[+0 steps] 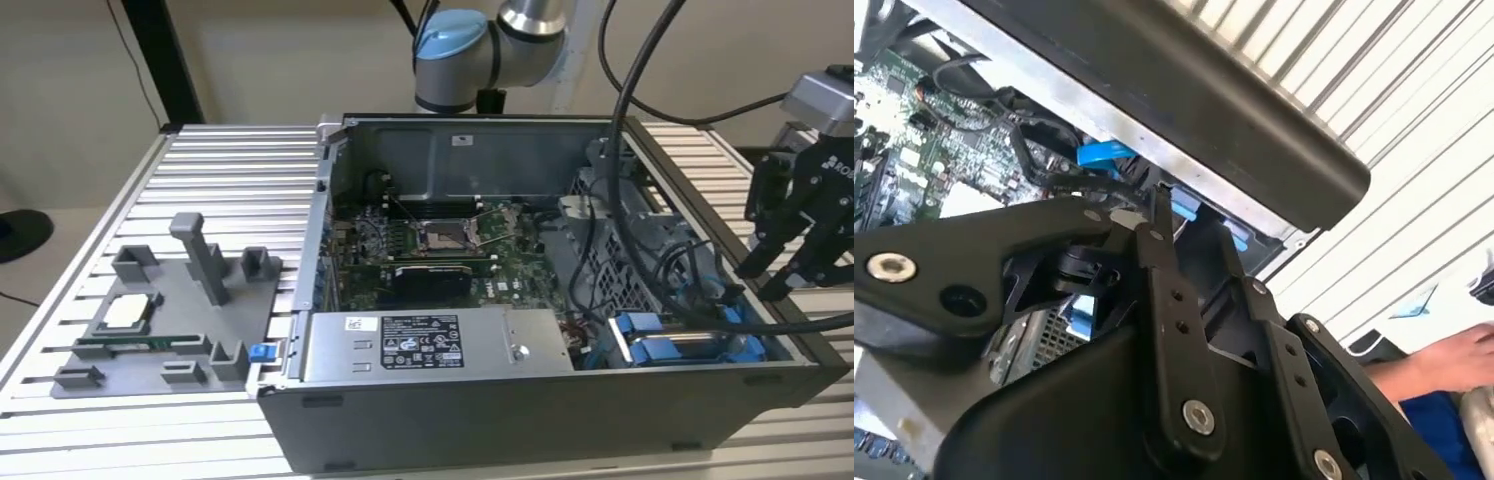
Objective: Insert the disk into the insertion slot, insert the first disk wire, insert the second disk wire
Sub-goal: 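Insert the first disk wire, then insert the second disk wire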
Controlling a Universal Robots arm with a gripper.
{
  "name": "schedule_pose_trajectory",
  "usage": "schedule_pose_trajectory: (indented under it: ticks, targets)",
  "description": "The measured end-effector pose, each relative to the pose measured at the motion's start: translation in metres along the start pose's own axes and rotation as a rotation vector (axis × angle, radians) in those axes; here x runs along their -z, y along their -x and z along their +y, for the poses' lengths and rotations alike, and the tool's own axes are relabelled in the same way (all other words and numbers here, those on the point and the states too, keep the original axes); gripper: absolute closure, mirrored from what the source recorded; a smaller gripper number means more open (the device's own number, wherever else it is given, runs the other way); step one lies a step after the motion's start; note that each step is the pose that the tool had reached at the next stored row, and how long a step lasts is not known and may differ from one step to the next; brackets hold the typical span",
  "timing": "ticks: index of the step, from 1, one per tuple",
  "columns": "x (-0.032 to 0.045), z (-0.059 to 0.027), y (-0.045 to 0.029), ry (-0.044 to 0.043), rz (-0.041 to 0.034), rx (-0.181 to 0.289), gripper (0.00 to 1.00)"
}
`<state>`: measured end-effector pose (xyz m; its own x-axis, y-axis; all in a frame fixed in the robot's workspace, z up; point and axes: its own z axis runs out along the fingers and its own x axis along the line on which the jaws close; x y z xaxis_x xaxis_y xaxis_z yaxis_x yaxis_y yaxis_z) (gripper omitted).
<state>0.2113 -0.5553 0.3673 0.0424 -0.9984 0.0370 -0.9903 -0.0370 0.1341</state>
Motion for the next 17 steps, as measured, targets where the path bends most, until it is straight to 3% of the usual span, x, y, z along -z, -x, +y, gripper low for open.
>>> schedule_pose_trajectory:
  ticks: [2, 4, 12, 17]
  targets:
    - [-0.0005, -0.0007, 0.0001, 0.0228, -0.0009, 0.001, 0.00]
    - [-0.0012, -0.0027, 0.0002, 0.0348, -0.0017, 0.001, 0.00]
    - [-0.0046, -0.0103, 0.0021, 0.0574, -0.0105, 0.000, 0.00]
    - [-0.0080, -0.0120, 0.0032, 0.0643, -0.0169, -0.010, 0.00]
